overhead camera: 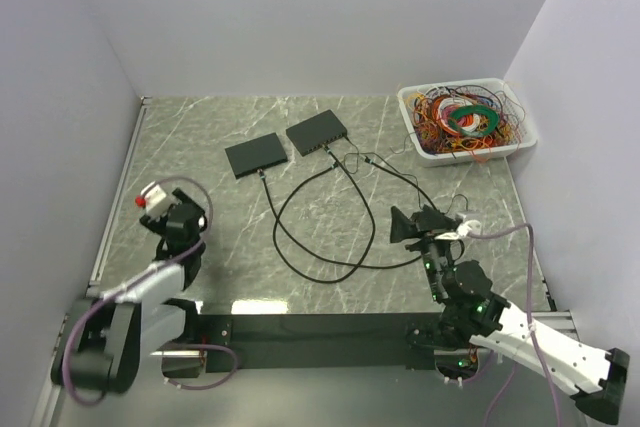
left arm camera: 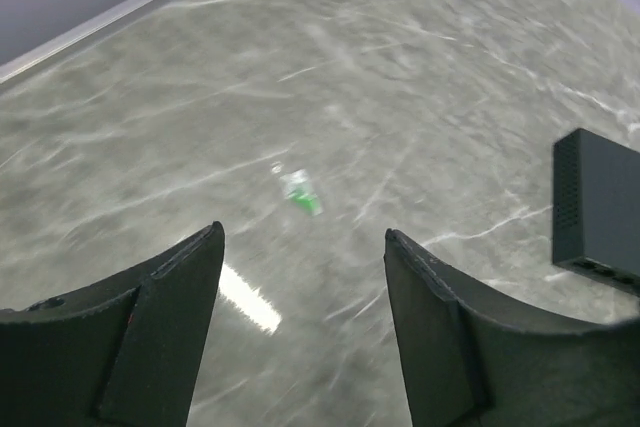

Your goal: Insert the plug into the switch port

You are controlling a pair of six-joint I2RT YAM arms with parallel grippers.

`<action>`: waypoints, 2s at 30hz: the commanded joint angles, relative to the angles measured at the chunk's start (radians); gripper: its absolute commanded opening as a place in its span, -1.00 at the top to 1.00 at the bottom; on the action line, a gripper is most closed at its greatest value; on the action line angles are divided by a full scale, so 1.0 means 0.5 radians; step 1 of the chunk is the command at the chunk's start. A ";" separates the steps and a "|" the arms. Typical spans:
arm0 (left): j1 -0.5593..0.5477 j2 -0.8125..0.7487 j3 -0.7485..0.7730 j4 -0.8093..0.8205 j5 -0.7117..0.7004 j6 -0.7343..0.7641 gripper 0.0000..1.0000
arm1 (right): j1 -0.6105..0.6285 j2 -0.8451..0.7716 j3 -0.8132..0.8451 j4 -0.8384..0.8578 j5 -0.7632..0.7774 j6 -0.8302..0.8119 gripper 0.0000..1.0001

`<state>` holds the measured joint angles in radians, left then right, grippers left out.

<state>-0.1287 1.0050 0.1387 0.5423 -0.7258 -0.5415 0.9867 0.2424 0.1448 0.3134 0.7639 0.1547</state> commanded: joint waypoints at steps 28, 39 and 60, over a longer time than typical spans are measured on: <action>0.055 0.929 0.140 1.530 0.657 0.761 -0.99 | -0.080 0.432 0.011 0.364 0.521 -0.226 -0.89; 0.058 0.929 0.149 1.526 0.663 0.761 -0.99 | -0.836 0.365 -0.044 0.364 0.474 -0.080 -0.99; 0.070 0.926 0.158 1.502 0.681 0.752 -0.99 | -1.473 1.730 0.085 1.343 -0.199 -0.208 -0.99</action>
<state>-0.0978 1.4834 0.2020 1.2369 -0.3969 -0.1692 0.2718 1.0641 0.1345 0.8486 0.7097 0.0937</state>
